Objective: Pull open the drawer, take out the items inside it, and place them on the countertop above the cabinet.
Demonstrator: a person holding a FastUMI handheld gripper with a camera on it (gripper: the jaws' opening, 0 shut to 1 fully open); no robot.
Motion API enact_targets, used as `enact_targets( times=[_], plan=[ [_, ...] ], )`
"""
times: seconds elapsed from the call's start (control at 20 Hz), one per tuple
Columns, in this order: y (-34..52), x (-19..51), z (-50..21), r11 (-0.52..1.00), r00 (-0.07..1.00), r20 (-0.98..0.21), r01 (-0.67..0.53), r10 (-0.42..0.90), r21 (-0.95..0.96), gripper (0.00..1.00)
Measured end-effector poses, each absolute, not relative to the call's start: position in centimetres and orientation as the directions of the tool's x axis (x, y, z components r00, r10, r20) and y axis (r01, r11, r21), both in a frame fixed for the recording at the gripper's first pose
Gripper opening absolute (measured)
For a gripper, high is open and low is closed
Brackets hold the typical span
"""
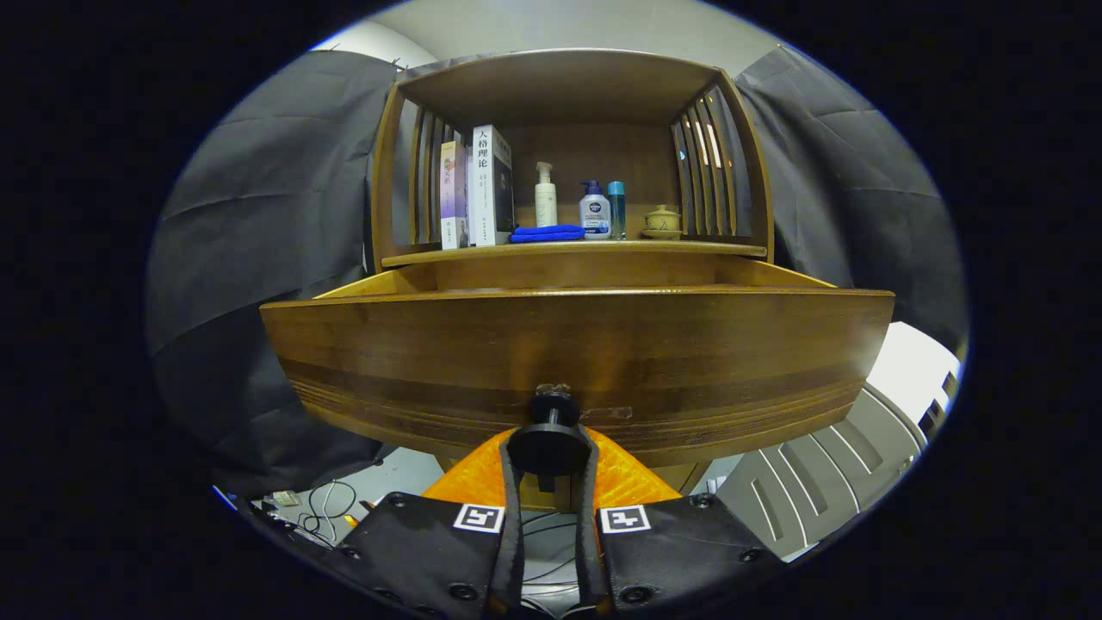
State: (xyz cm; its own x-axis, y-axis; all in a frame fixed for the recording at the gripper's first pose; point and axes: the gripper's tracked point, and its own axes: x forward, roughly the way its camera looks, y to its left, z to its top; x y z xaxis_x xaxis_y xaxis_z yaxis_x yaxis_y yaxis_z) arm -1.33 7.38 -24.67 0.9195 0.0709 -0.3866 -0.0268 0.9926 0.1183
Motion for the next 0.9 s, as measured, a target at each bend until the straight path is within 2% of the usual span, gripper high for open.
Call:
enact_targets(
  times=[0.3, 0.35, 0.6, 0.9],
  plan=[
    [7.4, -1.4, -24.7, 0.993, 0.923, -0.379, -0.018, 0.062, 0.119, 0.27],
    [7.4, -1.3, -24.7, 0.993, 0.923, -0.379, -0.019, 0.063, 0.119, 0.29],
    [7.2, -1.8, -24.9, 0.987, 0.911, -0.405, -0.013, 0.078, 0.163, 0.50],
    [4.8, -2.7, -21.1, 0.992, 0.930, -0.357, -0.050, 0.087, 0.112, 0.93]
  ],
)
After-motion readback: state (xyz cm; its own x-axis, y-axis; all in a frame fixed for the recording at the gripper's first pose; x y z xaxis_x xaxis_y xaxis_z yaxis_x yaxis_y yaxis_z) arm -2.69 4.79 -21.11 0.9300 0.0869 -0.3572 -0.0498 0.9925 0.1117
